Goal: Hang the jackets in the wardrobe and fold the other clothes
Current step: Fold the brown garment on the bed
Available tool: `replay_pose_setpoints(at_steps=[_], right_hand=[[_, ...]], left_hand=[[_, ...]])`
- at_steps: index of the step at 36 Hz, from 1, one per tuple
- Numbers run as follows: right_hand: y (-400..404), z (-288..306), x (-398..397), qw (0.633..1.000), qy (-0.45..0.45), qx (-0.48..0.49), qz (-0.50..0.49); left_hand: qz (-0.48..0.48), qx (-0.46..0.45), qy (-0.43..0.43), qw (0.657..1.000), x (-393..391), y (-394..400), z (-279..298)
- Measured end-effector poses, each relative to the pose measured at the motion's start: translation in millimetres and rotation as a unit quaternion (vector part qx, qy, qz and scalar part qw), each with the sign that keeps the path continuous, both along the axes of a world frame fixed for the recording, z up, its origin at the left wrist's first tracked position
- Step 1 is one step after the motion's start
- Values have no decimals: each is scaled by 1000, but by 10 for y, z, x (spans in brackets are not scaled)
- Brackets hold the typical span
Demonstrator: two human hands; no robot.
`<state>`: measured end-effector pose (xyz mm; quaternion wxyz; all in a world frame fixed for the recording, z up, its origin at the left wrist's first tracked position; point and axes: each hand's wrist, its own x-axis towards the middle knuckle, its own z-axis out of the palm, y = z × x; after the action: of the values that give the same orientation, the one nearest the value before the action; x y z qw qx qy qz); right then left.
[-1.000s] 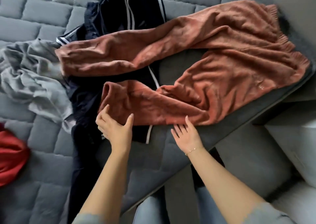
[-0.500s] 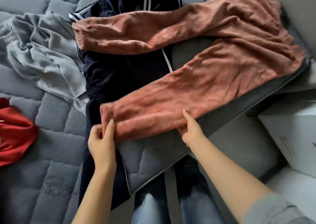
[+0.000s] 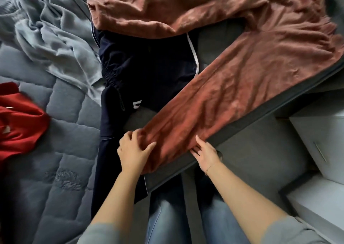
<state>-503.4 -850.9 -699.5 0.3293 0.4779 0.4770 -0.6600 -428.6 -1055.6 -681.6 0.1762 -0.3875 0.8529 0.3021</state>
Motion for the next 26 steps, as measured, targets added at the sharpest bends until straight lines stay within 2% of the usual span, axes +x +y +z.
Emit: replay_pose_setpoints(at_steps=[3,5,8,12,17,19,21,23,25,26], right_hand=[[-6,23,23,999,7,37,30],[7,21,39,998,8,58,38],[43,10,52,997,6,58,42],[52,24,89,997,-6,46,64],[52,9,50,991,-14,29,132],[85,-17,7,992,-8,25,124],[130,-29,-41,993,0,11,118],[180,-14,-68,993,9,5,120],[255,-11,-91,993,11,11,117],[299,-10,-111,994,10,17,109]], left_hand=[[-74,-33,-40,996,-66,-128,-31],[-97,-10,-29,995,-91,-227,3],[-55,79,3,995,-68,-378,88],[44,100,43,993,9,-634,151],[105,102,-15,989,-120,-653,51],[138,97,-41,985,-194,-551,6],[145,45,-65,986,-265,-423,26],[107,-58,-92,988,-309,-266,102],[70,-140,-73,985,-358,-57,204],[56,-154,-48,985,-390,76,249]])
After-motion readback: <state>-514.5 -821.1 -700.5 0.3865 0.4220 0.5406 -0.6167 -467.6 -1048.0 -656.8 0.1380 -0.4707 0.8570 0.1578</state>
